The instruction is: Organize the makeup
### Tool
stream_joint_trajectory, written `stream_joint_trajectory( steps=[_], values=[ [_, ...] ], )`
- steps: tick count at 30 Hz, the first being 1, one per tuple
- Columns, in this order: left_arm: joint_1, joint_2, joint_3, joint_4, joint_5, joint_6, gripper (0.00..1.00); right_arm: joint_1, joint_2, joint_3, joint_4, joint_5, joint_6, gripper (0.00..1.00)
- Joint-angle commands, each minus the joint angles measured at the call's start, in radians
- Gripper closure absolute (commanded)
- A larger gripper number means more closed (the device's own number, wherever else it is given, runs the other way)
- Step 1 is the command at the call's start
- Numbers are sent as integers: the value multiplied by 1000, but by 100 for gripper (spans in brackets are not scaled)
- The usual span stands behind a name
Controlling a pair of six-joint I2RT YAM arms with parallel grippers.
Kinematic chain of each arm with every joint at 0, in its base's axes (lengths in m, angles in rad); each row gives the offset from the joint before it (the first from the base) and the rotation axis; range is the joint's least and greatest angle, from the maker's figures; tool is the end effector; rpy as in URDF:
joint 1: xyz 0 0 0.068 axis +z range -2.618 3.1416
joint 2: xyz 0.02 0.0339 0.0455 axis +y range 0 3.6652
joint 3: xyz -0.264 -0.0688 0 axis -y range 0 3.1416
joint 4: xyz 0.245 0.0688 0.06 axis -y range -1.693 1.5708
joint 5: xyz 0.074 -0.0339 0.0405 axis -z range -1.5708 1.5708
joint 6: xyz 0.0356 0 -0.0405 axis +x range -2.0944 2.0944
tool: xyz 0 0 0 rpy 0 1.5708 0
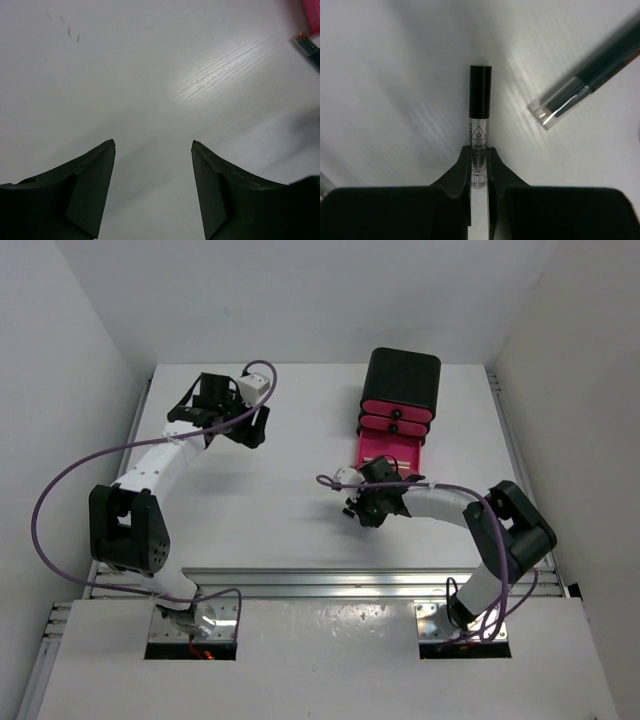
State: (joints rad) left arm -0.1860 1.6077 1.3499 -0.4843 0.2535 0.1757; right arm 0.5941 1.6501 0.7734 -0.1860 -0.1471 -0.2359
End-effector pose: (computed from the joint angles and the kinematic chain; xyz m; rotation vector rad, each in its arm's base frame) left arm 0.3540 -0.0757 0.2996 0.5401 2.2378 -0.2981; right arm 0.2431 0.1705 0.1313 -1.1149 2.4048 0.3147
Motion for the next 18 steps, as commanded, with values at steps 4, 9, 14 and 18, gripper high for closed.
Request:
stream_joint_trajectory(
  steps=[4,9,14,18],
  values=[
    [11,-28,-31,46,78,5,32,12,-134,61,-153,-25,-89,100],
    [11,-28,-40,65,87,-4,32,-102,-121,270,-130,14,-140,100],
    [11,-46,-49,66,87,-4,32,-212,38,423,-118,81,-246,100],
    [11,-71,-69,66,53,7,32,-227,143,486,-101,118,-379,100]
  ],
)
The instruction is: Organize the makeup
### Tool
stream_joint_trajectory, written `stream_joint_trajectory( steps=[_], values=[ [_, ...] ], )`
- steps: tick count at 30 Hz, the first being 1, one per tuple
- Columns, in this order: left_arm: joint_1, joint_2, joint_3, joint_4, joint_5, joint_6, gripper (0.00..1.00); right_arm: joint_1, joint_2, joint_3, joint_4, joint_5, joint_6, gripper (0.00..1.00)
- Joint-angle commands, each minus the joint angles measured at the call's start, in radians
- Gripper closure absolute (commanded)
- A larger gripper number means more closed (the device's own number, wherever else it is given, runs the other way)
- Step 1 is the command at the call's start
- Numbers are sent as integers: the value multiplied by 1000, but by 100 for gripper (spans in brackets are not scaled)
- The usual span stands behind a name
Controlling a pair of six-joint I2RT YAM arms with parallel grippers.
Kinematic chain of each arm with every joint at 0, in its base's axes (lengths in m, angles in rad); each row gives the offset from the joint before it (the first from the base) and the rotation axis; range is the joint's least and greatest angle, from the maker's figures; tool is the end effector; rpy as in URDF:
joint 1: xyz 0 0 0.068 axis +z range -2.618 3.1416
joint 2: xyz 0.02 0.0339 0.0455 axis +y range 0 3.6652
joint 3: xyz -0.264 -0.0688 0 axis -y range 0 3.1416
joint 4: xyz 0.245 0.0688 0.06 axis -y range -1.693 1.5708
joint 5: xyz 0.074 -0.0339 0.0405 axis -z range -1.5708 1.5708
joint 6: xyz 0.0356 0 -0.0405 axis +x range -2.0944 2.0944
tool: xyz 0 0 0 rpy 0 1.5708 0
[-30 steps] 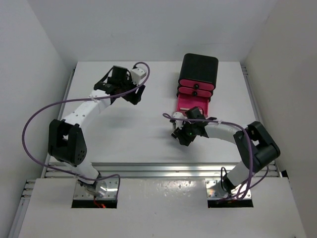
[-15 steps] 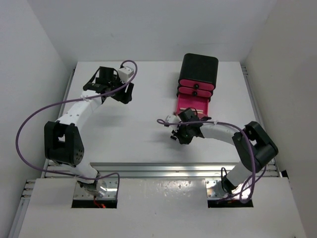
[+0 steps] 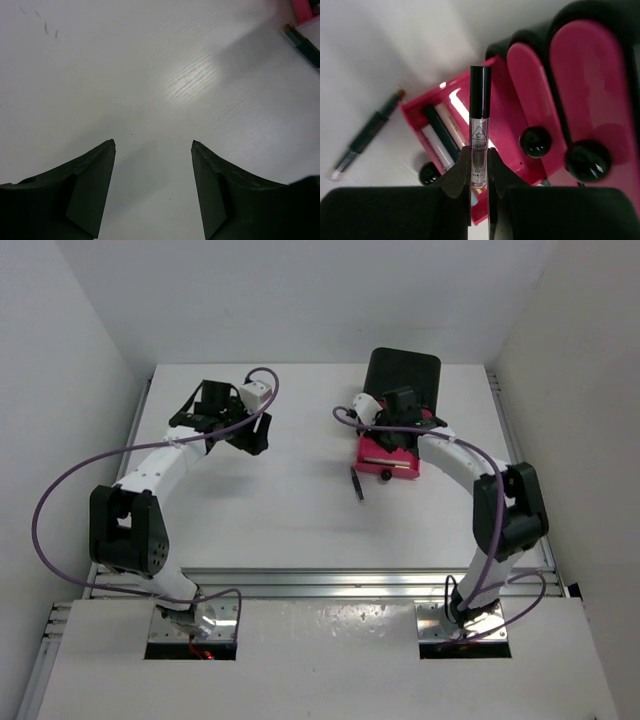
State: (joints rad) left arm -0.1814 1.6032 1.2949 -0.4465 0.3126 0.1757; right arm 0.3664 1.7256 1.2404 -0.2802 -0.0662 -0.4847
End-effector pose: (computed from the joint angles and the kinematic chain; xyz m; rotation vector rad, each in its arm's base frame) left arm 0.3509 -0.0755 0.2863 0.5634 2.2384 -0.3657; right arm 0.3580 0.1399 0.2373 -0.9935 2.1122 0.0184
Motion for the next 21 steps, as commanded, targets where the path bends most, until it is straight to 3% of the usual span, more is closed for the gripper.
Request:
stream_joint_trajectory(
  steps=[1,7,10,16,18,20,21],
  values=[
    [7,-80,-25,28,-6,18,32,-3,81,8,2,37,-152,100],
    [36,-100,-55,19,-26,18,32,-32,146,28,42,109,-186,98],
    [36,-100,-55,19,-26,18,32,-27,141,65,10,126,-171,70],
    [36,-100,-55,19,-7,18,32,0,94,94,0,160,-60,43],
    [36,-100,-55,19,-7,18,32,15,65,96,-4,192,20,42],
    [36,-91,-55,19,-7,18,32,26,27,76,6,215,84,46],
    [36,-91,-55,19,-7,18,32,37,13,55,7,226,230,53]
  ],
)
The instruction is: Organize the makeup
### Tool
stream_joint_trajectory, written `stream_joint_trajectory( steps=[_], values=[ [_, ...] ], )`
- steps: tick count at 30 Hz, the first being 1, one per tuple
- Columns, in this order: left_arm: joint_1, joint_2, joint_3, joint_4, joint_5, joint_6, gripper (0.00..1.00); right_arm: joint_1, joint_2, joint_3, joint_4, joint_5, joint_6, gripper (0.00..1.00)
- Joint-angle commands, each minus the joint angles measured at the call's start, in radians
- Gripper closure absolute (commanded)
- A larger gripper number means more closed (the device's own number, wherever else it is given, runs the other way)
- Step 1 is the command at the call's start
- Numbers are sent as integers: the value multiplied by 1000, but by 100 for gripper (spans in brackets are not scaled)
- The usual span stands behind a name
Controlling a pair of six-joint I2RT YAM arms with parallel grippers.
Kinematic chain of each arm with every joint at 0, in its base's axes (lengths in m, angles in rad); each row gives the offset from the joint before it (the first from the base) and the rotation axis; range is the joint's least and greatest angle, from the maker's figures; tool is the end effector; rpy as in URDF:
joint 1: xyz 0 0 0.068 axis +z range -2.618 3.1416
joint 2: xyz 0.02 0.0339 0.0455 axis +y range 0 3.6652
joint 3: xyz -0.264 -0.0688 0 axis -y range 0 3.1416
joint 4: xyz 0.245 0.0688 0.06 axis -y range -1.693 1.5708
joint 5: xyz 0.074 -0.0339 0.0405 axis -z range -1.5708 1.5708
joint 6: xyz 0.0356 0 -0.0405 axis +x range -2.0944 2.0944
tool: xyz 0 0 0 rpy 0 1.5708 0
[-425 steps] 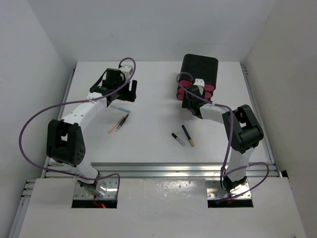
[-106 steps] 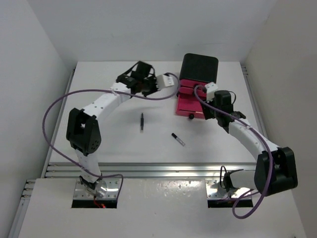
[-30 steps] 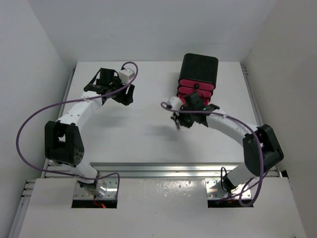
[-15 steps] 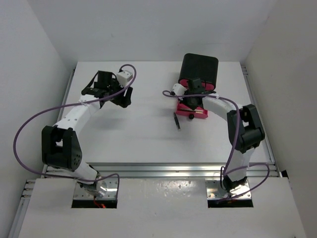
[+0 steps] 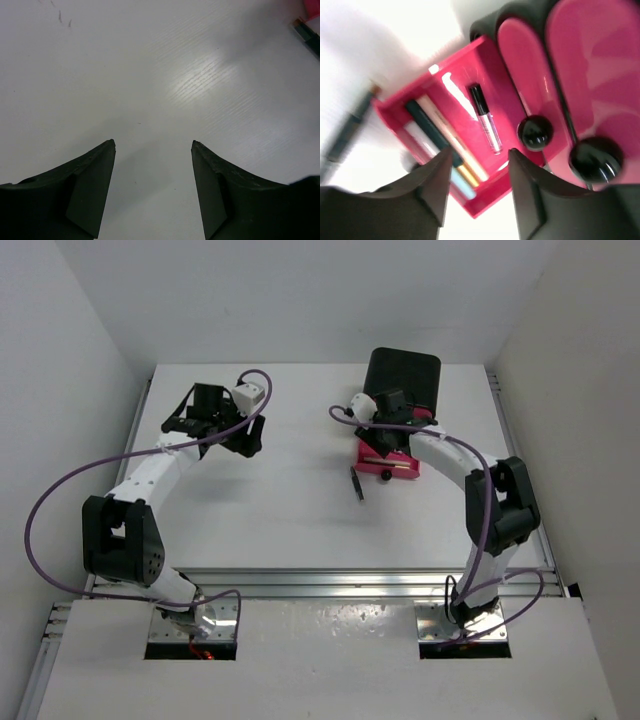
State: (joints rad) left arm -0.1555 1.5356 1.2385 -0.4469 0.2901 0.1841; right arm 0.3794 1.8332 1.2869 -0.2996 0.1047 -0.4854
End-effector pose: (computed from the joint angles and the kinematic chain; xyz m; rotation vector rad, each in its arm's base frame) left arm 0.3364 -0.0630 0.2898 0.5323 2.2352 -0.3205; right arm 0.3744 0.1453 0.2105 -0.9695 2.2152 -0.1751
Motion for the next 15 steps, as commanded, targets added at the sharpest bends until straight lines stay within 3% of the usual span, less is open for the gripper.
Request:
stream_joint_trajectory(
  steps=[1,6,9,15],
  values=[
    [10,-23,1,19,24,9,32,42,-115,-27,39,55,278,56],
    [1,-14,-8,19,24,9,32,128,-134,-156,82,72,582,60],
    [1,-14,-8,19,24,9,32,159,-112,-185,88,111,692,55],
    [1,-14,-17,19,24,9,32,164,-49,-170,48,121,712,50]
  ],
)
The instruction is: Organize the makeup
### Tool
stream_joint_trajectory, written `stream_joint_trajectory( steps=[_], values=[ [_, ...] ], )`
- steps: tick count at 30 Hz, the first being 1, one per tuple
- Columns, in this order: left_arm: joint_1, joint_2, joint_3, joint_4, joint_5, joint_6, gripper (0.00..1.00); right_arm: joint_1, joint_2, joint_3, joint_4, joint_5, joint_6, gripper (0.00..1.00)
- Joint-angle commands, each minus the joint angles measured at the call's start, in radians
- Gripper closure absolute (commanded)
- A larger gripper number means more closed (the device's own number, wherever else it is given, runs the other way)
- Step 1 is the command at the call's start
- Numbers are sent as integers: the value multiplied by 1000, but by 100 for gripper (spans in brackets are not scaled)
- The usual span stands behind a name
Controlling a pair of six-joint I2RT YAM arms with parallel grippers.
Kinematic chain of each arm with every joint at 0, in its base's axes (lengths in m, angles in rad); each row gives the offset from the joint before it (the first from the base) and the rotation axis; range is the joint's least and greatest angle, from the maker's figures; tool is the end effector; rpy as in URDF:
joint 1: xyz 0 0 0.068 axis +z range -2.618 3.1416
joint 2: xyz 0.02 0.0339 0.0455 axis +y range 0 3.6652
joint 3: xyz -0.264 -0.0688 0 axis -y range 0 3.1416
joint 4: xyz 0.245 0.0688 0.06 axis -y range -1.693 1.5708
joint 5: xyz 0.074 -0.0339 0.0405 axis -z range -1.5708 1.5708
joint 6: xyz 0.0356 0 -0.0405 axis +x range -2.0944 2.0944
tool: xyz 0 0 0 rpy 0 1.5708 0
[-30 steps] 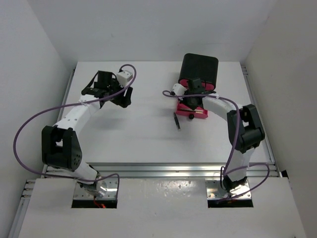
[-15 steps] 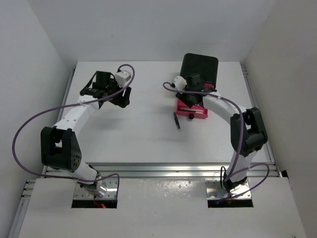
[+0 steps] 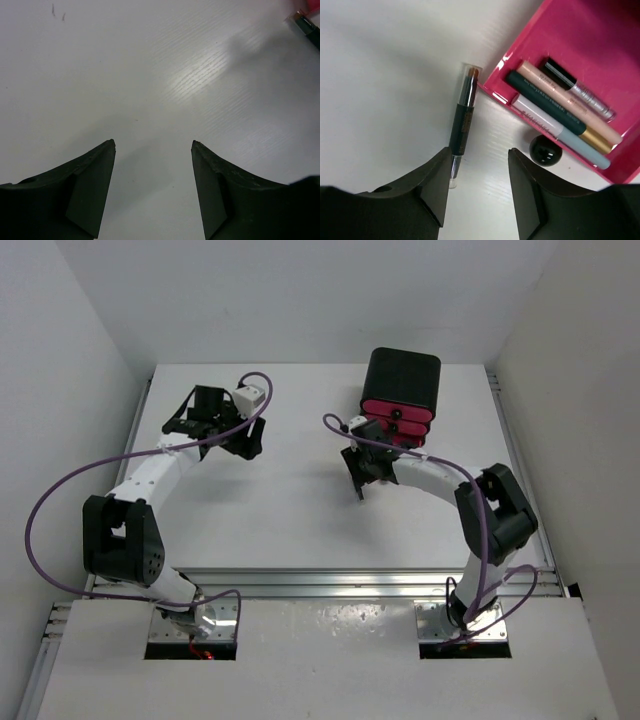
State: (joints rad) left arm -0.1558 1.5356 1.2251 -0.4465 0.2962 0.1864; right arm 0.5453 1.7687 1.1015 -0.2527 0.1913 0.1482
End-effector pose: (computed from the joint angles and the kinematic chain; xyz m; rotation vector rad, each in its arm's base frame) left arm 0.3351 -0.0632 0.2854 0.5385 2.2459 -0.3286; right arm 0.3177 0.1848 0.1812 -0.4083 2.4341 0.0603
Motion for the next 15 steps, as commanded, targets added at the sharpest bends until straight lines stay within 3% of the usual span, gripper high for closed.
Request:
stream_joint_trajectory(
  steps=[1,11,13,15],
  values=[
    [1,-14,-4,19,18,7,32,-2,35,20,-2,33,79,50],
    [1,-23,-4,19,18,-2,32,5,141,28,9,-23,87,53],
    [1,-23,-13,19,18,-2,32,8,146,26,6,-23,83,55],
    [1,-23,-13,19,18,-2,32,12,160,20,4,-24,79,64]
  ],
)
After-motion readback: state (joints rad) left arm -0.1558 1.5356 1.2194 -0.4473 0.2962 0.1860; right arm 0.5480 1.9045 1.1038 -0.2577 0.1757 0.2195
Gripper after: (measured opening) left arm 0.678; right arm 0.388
